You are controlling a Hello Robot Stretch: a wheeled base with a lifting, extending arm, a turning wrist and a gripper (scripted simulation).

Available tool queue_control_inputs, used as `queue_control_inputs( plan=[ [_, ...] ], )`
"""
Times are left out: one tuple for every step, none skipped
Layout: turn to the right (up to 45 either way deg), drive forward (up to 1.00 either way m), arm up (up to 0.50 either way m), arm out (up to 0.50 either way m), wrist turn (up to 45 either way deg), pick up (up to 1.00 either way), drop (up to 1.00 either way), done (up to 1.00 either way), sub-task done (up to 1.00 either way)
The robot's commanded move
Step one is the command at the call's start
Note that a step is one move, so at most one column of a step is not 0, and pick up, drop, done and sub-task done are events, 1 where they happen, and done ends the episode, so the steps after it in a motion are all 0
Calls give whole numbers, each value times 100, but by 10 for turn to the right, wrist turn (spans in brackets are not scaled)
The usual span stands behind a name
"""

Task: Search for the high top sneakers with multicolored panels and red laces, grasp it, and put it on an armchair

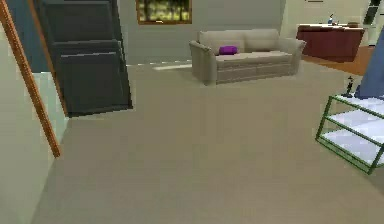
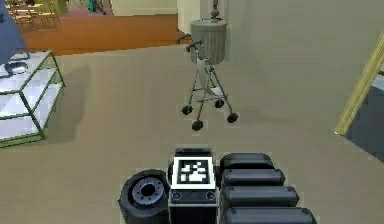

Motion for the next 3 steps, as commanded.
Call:
queue_control_inputs(
  plan=[
    [-270, 0, 0, 0, 0, 0, 0, 0, 0],
    [0, 100, 0, 0, 0, 0, 0, 0, 0],
    [-30, 0, 0, 0, 0, 0, 0, 0, 0]
  ],
)
